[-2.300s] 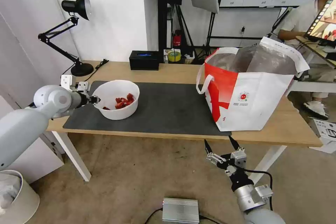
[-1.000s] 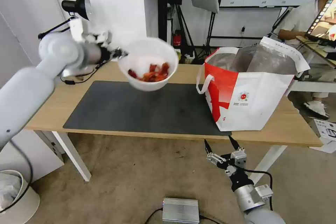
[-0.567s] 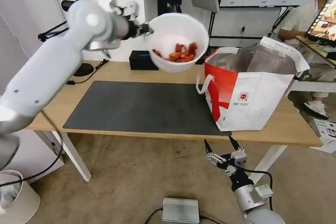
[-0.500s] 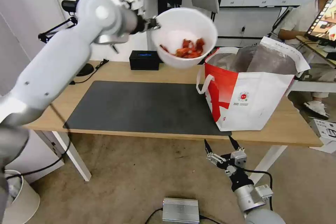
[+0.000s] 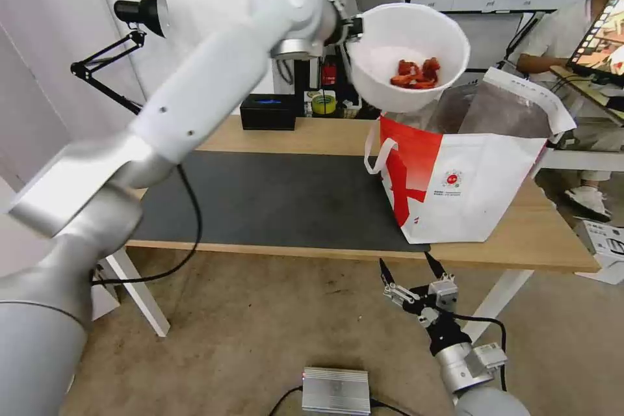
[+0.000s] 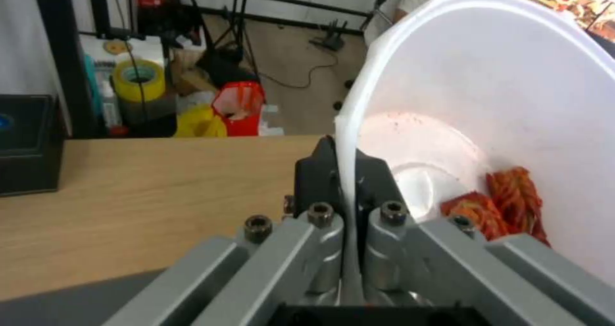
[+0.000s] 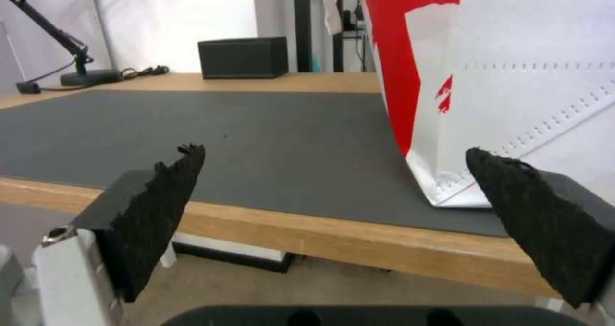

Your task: Pick up the trash from the table and place it into the takeout bag.

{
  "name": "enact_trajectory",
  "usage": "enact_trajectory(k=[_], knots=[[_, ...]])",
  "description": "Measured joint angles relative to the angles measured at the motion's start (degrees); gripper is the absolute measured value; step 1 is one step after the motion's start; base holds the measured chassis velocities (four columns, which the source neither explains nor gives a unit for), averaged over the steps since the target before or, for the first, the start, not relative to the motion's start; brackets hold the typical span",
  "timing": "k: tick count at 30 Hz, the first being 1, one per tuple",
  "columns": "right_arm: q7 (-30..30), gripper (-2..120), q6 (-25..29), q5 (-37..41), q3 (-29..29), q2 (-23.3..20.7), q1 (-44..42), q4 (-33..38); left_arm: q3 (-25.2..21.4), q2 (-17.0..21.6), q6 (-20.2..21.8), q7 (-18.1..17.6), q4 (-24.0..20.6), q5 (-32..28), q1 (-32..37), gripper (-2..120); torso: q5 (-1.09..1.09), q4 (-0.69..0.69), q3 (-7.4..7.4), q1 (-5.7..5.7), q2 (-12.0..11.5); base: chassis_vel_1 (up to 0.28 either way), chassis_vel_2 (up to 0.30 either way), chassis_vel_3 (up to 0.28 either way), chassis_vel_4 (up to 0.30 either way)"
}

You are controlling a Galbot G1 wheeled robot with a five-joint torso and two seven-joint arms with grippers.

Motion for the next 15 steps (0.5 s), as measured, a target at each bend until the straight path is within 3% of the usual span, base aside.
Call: enact_trajectory(k=[6,10,15], knots=[[0.0,100,0.0,0.0,0.0,0.0,0.0,0.0,2.1,-4.4,-4.5,-0.2,1.2,3.8,1.9,0,0.0,-0.01,-0.01,-0.01,0.0,0.0,0.0,0.0,0.0],[0.0,100,0.0,0.0,0.0,0.0,0.0,0.0,3.3,-5.4,-7.2,-0.2,1.2,6.2,3.2,0,0.0,-0.01,-0.01,-0.01,0.0,0.0,0.0,0.0,0.0],[0.0,100,0.0,0.0,0.0,0.0,0.0,0.0,7.4,-5.4,-13.9,2.2,-0.1,12.9,6.1,0,-0.01,0.0,-0.01,-0.01,0.0,0.0,0.0,0.0,0.0]])
